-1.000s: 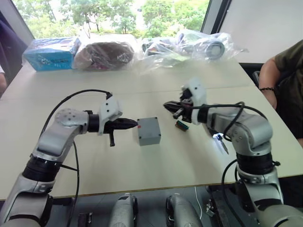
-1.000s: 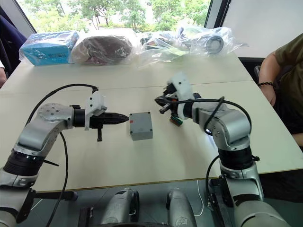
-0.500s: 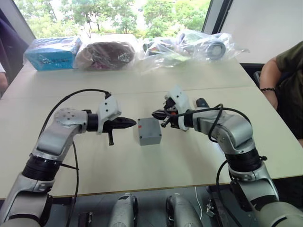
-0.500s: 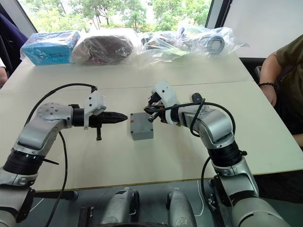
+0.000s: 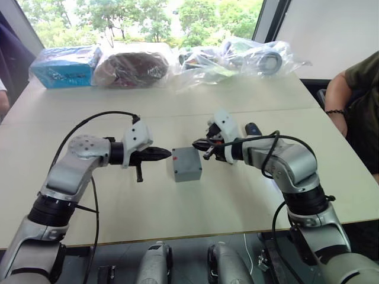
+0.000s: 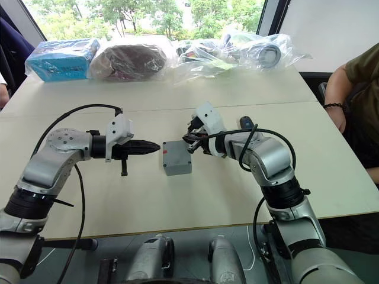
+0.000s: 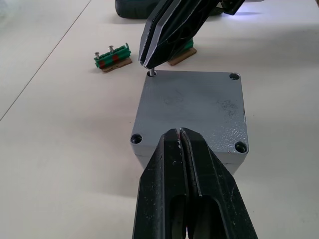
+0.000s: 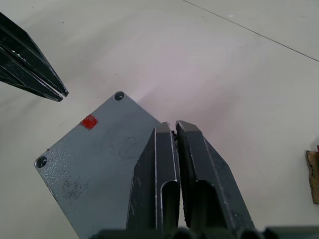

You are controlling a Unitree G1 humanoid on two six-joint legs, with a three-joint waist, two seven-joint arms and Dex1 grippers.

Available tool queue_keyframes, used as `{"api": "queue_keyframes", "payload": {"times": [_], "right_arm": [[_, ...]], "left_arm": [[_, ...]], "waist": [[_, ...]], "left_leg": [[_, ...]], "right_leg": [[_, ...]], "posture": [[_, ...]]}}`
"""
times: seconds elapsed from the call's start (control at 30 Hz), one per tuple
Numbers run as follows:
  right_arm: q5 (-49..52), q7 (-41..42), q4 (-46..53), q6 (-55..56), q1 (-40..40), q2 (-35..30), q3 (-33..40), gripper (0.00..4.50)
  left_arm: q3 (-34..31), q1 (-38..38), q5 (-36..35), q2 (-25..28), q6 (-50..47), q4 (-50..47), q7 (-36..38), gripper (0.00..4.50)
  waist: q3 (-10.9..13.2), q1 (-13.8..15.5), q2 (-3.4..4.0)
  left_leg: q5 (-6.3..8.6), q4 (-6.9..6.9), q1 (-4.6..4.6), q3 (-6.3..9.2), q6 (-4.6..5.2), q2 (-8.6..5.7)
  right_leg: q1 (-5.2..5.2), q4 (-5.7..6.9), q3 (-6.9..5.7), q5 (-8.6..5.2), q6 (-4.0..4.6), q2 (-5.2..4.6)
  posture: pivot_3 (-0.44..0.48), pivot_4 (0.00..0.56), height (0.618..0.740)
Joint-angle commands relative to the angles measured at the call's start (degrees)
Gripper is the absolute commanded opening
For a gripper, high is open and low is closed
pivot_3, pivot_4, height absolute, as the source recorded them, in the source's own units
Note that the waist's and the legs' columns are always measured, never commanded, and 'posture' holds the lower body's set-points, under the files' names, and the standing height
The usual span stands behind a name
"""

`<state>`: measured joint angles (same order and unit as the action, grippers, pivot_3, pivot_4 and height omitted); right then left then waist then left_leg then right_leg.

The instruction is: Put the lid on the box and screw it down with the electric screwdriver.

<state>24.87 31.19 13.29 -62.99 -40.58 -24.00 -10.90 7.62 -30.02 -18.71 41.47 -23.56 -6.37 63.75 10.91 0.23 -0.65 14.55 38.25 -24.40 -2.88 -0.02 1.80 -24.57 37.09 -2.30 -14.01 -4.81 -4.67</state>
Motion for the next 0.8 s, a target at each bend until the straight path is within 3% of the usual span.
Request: {"api": "queue_keyframes", "payload": {"times": [0.03, 0.77, 0.8], "right_arm": [[-0.3, 0.4, 1.0, 1.3, -0.4, -0.6, 0.9, 0.11], [-3.9, 3.7, -3.7, 5.3, 0.4, -0.3, -2.9, 0.11], [-3.8, 4.1, -3.4, 5.2, 0.3, -0.3, -3.1, 0.33]], "left_arm": [[-0.7, -0.6, -0.2, 0.1, 0.6, -1.5, 0.3, 0.0], [-0.9, -0.1, -0.6, -0.2, -0.5, -2.7, -0.6, 0.0], [-0.8, 0.0, -0.5, -0.2, -0.5, -2.8, -0.6, 0.0]], "waist": [[0.0, 0.0, 0.0], [0.0, 0.0, 0.0], [0.0, 0.0, 0.0]], "left_leg": [[0.0, 0.0, 0.0, 0.0, 0.0, 0.0], [0.0, 0.0, 0.0, 0.0, 0.0, 0.0], [0.0, 0.0, 0.01, 0.0, 0.0, 0.0]], "right_leg": [[0.0, 0.0, 0.0, 0.0, 0.0, 0.0], [0.0, 0.0, 0.0, 0.0, 0.0, 0.0], [0.0, 0.0, 0.0, 0.0, 0.0, 0.0]], "posture": [[0.0, 0.15, 0.74], [0.0, 0.15, 0.74], [0.0, 0.15, 0.74]]}}
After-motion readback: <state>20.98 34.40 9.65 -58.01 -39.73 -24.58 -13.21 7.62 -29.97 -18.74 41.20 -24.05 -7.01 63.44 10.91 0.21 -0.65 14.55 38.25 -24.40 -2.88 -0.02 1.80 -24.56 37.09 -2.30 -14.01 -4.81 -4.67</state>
